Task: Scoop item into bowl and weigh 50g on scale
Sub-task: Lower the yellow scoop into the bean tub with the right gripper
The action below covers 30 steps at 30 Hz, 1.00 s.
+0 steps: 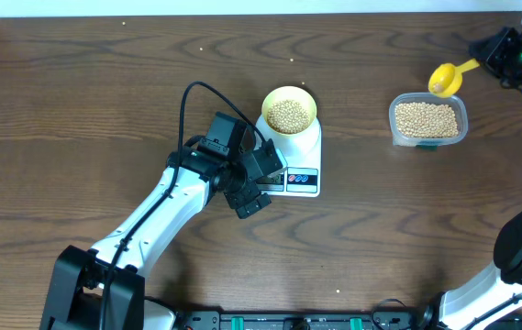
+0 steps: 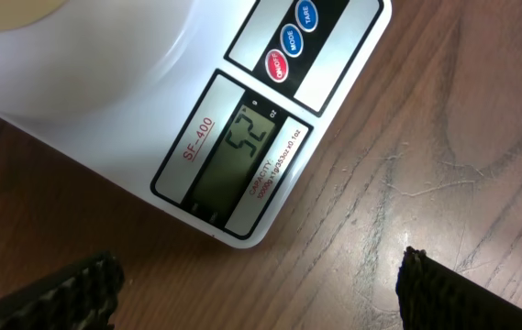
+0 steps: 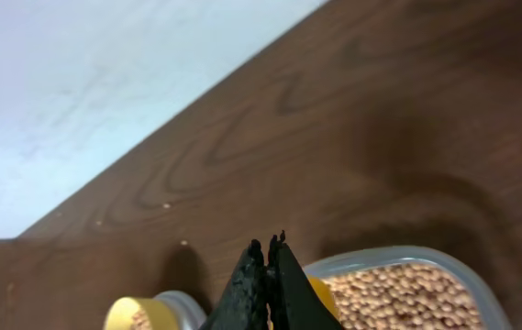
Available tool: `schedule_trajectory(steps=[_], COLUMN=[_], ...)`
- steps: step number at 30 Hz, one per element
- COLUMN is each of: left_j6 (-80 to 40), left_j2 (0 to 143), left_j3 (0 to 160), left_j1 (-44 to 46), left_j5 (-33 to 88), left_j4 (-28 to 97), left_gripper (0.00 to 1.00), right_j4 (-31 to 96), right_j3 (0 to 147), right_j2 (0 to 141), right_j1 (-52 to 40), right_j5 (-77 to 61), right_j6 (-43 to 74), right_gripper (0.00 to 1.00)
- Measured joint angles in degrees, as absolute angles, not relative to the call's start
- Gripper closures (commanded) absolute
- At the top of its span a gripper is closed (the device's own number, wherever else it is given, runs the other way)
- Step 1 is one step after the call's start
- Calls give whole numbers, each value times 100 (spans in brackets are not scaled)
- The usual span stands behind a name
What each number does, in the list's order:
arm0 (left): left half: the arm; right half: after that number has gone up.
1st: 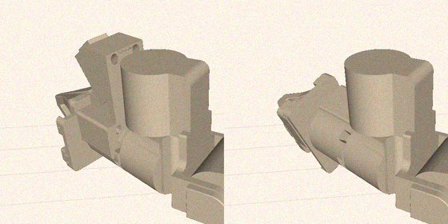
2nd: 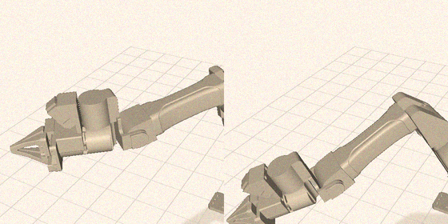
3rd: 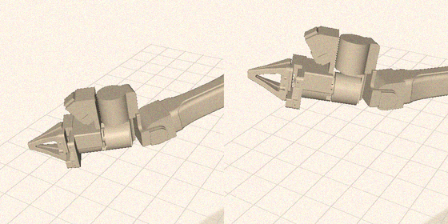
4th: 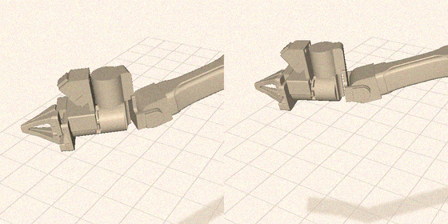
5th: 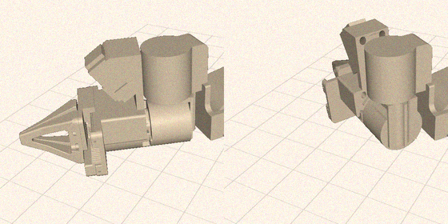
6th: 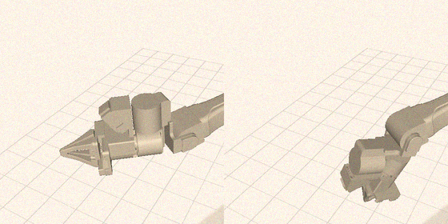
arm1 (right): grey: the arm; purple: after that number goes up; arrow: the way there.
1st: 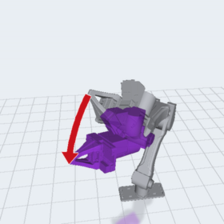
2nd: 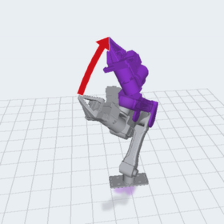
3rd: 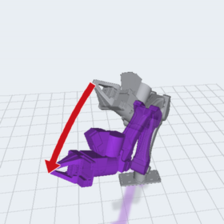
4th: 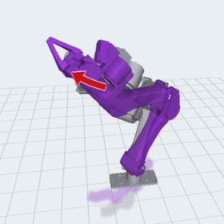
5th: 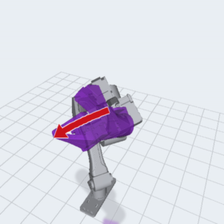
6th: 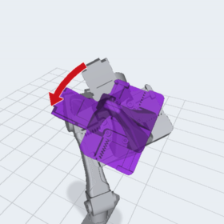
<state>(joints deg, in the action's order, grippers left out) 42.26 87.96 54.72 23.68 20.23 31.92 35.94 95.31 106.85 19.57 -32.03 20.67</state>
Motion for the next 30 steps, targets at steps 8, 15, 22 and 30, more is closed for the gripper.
schedule_trajectory(steps=[8,15,22,30], left_j6=[4226,4226,4226,4226], left_j2=[8796,8796,8796,8796], left_j3=[5472,5472,5472,5472], left_j1=[2368,2368,2368,2368], left_j5=[2023,2023,2023,2023], left_j4=[3192,3192,3192,3192], left_gripper=[2,2,2,2], right_j4=[2783,1874,1767,1787], right_j3=[8724,7924,7575,7572], right_j2=[10687,10685,10687,10687], right_j1=[1850,1737,1546,1531], right_j5=[-2930,-2663,-2095,-1890], right_j6=[2364,2902,3262,3052], right_gripper=[99,99,89,24])
